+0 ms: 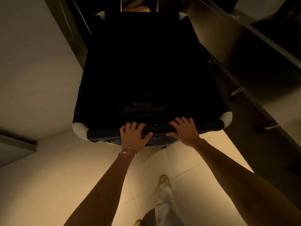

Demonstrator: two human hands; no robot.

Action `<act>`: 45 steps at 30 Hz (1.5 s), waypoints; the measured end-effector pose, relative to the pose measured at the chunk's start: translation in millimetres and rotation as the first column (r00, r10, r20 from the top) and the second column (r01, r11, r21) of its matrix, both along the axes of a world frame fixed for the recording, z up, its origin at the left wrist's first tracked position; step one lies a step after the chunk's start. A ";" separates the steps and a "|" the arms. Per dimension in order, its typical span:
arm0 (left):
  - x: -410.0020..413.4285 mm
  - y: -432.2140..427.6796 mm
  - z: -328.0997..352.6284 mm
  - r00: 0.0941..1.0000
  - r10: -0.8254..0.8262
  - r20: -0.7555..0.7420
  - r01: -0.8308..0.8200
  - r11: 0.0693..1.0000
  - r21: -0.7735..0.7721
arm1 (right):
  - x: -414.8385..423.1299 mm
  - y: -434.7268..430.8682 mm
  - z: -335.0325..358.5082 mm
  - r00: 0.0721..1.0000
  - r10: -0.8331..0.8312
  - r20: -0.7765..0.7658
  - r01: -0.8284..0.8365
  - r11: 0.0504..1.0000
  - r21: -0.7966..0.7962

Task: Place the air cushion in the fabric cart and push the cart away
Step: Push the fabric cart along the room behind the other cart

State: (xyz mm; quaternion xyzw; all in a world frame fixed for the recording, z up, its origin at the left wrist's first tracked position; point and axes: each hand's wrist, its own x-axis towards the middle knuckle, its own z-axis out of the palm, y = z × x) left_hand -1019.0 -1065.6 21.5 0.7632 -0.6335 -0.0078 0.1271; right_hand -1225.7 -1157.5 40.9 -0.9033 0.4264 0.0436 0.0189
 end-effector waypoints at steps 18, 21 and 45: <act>49.7 -202.3 -8.2 0.982 0.187 0.008 -0.187 0.982 -0.028 | 71.9 -242.3 -9.5 0.983 0.177 -0.041 -0.174 0.983 0.066; 63.3 -236.4 -12.1 0.979 0.205 0.010 -0.204 0.978 -0.032 | 91.1 -281.2 -10.7 0.981 0.187 -0.052 -0.182 0.979 0.096; 203.8 -457.0 -11.8 0.951 0.309 -0.006 -0.309 0.951 0.004 | 246.1 -520.0 -5.5 0.961 0.277 -0.016 -0.273 0.954 0.123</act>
